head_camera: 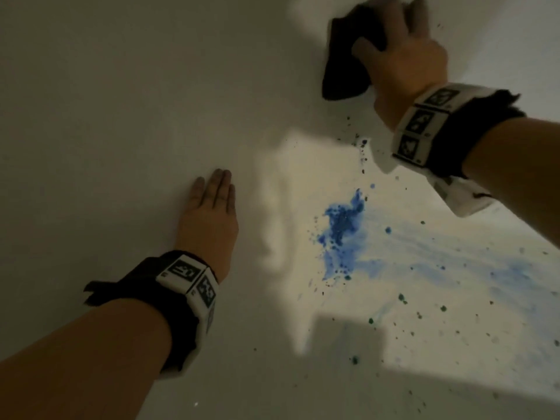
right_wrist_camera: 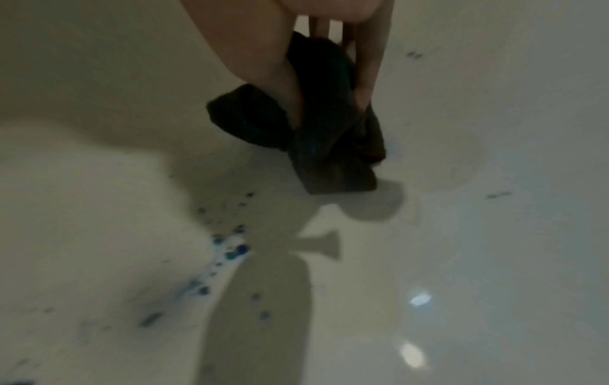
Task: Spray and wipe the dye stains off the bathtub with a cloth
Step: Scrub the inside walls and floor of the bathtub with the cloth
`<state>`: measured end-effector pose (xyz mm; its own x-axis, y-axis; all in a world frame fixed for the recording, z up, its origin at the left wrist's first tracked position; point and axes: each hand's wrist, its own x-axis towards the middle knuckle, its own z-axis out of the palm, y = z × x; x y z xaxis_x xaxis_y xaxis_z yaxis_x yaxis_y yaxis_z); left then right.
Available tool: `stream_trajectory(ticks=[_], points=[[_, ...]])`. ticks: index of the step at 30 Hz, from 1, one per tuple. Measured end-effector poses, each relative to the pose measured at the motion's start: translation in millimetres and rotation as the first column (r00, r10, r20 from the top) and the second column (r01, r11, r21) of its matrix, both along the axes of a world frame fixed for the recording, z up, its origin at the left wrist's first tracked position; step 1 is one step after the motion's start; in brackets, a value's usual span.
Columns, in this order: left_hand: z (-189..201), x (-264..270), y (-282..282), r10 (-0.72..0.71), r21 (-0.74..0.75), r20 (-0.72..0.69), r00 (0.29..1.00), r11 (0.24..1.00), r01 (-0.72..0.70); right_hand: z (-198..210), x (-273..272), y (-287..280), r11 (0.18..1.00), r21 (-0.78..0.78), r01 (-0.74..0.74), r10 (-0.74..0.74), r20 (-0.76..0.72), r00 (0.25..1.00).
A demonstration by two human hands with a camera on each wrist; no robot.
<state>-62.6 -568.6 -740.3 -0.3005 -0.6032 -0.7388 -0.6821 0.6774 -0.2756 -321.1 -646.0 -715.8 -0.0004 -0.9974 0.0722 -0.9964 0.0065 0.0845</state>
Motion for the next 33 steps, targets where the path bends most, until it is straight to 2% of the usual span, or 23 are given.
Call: stream_trajectory(ticks=[2,4,7,11,13,14,15,16,17,19,20,21,22,23,24,26,29,31,33], points=[[-3.7,-0.4,2.1,0.031,-0.001,-0.036,0.999,1.0,-0.031,-13.9,16.2,-6.4,0.988,0.152,0.03,-0.042,0.076,0.996],[-8.5,-3.9,3.3,0.063,-0.026,-0.09,0.994,0.998,-0.065,-32.3,35.0,-4.8,0.93,0.363,-0.064,0.06,0.024,0.998],[-17.2,-8.5,5.0,0.083,-0.04,-0.114,0.99,0.995,-0.088,-50.9,63.4,20.4,0.871,0.445,-0.209,0.202,0.065,0.977],[-23.8,-5.9,7.5,0.074,-0.079,-0.183,0.98,0.993,-0.089,-63.5,68.0,86.8,0.744,0.476,-0.468,0.475,0.116,0.873],[-27.6,-2.8,8.1,0.055,-0.097,-0.217,0.975,0.992,-0.078,-50.3,67.1,96.9,0.605,0.596,-0.528,0.54,0.181,0.822],[-30.9,-2.7,8.0,0.035,-0.142,-0.262,0.964,0.987,-0.074,-40.6,62.4,100.8,0.539,0.683,-0.493,0.512,0.199,0.836],[-33.5,-3.2,8.5,0.012,-0.192,-0.33,0.944,0.978,-0.079,-30.1,57.7,104.0,0.557,0.67,-0.491,0.497,0.205,0.843],[-31.9,-5.8,8.3,-0.012,-0.235,-0.377,0.926,0.968,-0.083,-19.5,52.0,105.6,0.654,0.558,-0.51,0.475,0.222,0.852],[-28.9,-6.9,7.8,0.004,-0.246,-0.371,0.929,0.964,-0.102,-11.5,44.3,104.5,0.762,0.447,-0.469,0.418,0.215,0.883],[-30.2,-3.9,7.8,0.02,-0.203,-0.362,0.932,0.974,-0.1,15.6,28.6,85.4,0.943,0.165,-0.288,0.251,0.216,0.944],[-31.6,-3.3,3.5,-0.011,-0.251,-0.407,0.913,0.963,-0.101,36.4,22.6,67.5,0.985,0.001,-0.172,0.167,0.235,0.958],[-28.8,-5.9,-0.1,-0.011,-0.288,-0.431,0.902,0.949,-0.126,56.2,13.7,46.9,0.992,-0.118,-0.034,0.064,0.256,0.964],[-25.9,-6.7,-1.4,-0.001,-0.277,-0.391,0.92,0.954,-0.117,69.5,0.1,30.6,0.978,-0.199,0.063,-0.018,0.222,0.975],[-29.6,-6.6,0.9,-0.008,-0.259,-0.394,0.919,0.961,-0.102,84.1,-10.2,14.4,0.969,-0.233,0.08,-0.046,0.15,0.988],[-30.6,-5.7,4.4,0.02,-0.196,-0.418,0.908,0.974,-0.112,95.0,-16.6,1.4,0.978,-0.203,0.044,-0.033,0.057,0.998],[-33.4,-5.8,3.3,0.044,-0.221,-0.461,0.886,0.962,-0.163,87.7,-26.8,-9.5,0.988,-0.123,-0.088,0.082,-0.055,0.995],[-51.7,-4.6,11.2,0.075,-0.234,-0.492,0.867,0.948,-0.215,45.4,-10.5,-7.6,0.991,0.133,-0.004,0.005,-0.008,1.0],[-51.4,-3.8,11.1,0.093,-0.212,-0.555,0.826,0.945,-0.248,11.5,6.7,1.7,0.912,0.408,0.037,-0.025,-0.035,0.999],[-53.0,-4.7,11.2,0.086,-0.21,-0.58,0.81,0.945,-0.25,-23.1,17.6,19.1,0.833,0.553,0.025,-0.013,-0.025,1.0]])
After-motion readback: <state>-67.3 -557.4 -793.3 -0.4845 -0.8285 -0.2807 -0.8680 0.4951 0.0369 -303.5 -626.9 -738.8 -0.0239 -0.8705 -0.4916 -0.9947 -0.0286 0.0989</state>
